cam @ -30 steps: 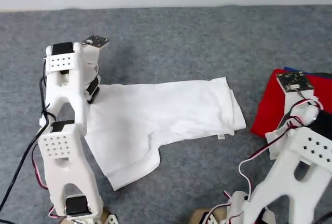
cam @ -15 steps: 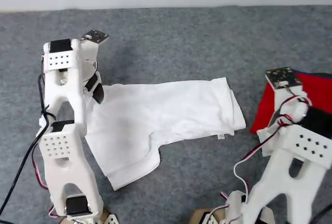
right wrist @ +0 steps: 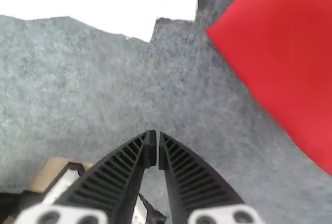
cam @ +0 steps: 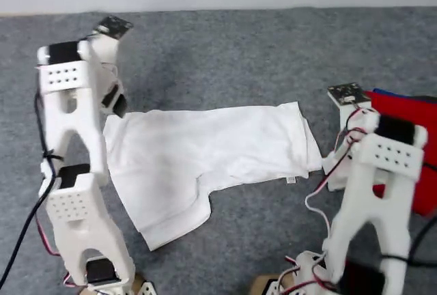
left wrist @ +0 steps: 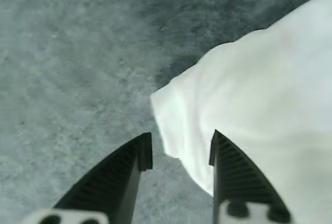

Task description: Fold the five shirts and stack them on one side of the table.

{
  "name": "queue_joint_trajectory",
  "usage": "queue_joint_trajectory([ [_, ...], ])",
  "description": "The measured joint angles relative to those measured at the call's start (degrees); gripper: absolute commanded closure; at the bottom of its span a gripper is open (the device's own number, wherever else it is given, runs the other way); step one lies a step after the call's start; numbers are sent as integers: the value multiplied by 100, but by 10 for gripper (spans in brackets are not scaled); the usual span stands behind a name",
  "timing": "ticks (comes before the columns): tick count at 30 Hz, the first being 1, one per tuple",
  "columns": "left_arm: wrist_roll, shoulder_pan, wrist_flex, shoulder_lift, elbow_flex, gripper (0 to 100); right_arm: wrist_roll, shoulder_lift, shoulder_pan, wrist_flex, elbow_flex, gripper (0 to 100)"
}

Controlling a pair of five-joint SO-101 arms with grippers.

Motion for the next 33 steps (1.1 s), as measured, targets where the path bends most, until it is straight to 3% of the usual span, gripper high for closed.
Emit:
queue_joint_trajectory([
  [5,229,-290,18,-158,0,813,-378,580,-501,-492,0,960],
  [11,677,-290,18,-158,0,813,-1108,1257,-1090,-1064,0,838],
  [18,1248,-299,18,-158,0,813,-1503,1626,-1248,-1635,0,842],
  [33,1319,-290,18,-158,0,813,-1899,3464,-1407,-1758,-1380,842],
])
